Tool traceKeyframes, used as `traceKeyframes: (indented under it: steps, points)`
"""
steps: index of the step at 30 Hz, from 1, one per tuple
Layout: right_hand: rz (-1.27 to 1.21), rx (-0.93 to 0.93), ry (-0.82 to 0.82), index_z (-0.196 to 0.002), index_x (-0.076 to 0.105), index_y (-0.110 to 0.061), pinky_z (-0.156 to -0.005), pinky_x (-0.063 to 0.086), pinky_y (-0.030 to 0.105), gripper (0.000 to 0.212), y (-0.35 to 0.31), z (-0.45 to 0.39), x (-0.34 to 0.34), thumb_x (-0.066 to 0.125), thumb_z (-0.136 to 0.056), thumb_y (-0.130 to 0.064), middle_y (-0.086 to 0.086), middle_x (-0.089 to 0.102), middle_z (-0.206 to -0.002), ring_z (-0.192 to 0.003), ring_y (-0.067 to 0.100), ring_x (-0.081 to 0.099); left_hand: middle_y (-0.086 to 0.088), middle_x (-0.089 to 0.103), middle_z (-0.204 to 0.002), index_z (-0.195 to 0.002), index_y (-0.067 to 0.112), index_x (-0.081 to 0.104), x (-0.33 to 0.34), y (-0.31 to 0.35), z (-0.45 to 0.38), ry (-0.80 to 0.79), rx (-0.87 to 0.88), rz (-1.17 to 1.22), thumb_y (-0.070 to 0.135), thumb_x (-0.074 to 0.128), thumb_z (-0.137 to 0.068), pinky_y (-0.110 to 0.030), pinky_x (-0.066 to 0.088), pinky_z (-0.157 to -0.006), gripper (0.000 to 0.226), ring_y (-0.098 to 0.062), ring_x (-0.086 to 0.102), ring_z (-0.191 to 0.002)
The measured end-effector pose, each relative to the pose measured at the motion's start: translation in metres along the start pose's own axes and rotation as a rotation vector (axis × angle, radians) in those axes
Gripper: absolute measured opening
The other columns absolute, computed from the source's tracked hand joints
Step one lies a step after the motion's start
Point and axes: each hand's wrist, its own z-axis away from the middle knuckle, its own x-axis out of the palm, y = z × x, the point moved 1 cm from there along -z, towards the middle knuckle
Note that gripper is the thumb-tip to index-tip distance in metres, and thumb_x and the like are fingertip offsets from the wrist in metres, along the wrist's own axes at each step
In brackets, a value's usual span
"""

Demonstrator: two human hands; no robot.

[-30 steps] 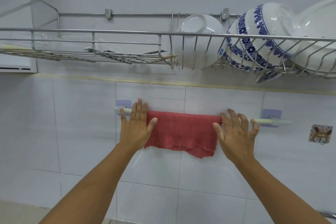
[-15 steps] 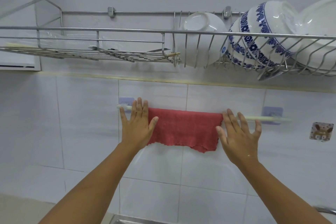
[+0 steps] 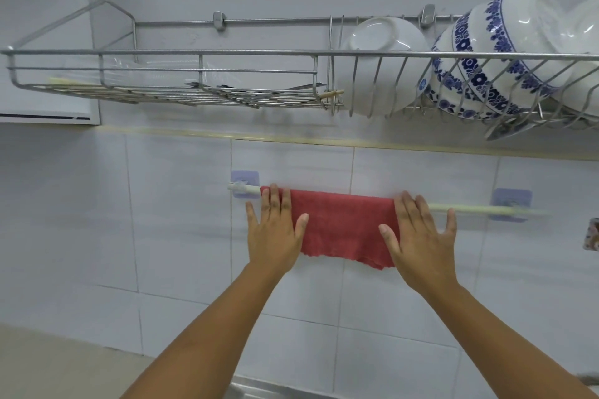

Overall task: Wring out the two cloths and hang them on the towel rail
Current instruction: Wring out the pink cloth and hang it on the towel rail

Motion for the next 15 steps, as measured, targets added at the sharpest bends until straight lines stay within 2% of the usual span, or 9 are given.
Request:
traceKeyframes:
  steps: [5, 10, 15]
  points:
    - [-0.013, -0.017, -0.032, -0.155, 0.011, -0.018, -0.118, -0.005, 0.057, 0.073, -0.01, 0.002, 0.004, 0.003, -0.094, -0.057, -0.003, 0.012, -0.163, -0.151, 0.015, 0.004, -0.006, -0.005, -0.162, -0.153, 0.016, -0.001, -0.002, -0.011, -0.002, -0.009, -0.002, -0.001, 0.054, 0.01, -0.098, -0.049, -0.013, -0.115, 0.068, -0.02, -0.012, -0.148]
    - [-0.016, -0.045, -0.037, -0.155, 0.01, -0.018, -0.117, -0.007, 0.056, 0.073, -0.022, 0.001, 0.004, -0.001, -0.093, -0.056, -0.003, 0.011, -0.163, -0.151, 0.014, 0.002, -0.007, -0.001, -0.163, -0.153, 0.016, 0.003, -0.006, -0.023, -0.005, -0.018, -0.033, 0.0, 0.053, 0.012, -0.098, -0.05, -0.008, -0.117, 0.067, -0.02, -0.01, -0.149]
    - [-0.039, -0.04, -0.047, -0.155, 0.014, -0.018, -0.118, -0.006, 0.057, 0.068, -0.035, -0.003, 0.001, 0.008, -0.097, -0.054, -0.003, 0.015, -0.163, -0.151, 0.015, 0.006, -0.007, -0.003, -0.163, -0.153, 0.016, 0.004, -0.011, -0.033, -0.007, -0.029, -0.053, 0.048, 0.049, 0.017, -0.1, -0.049, 0.001, -0.12, 0.064, -0.02, -0.009, -0.149]
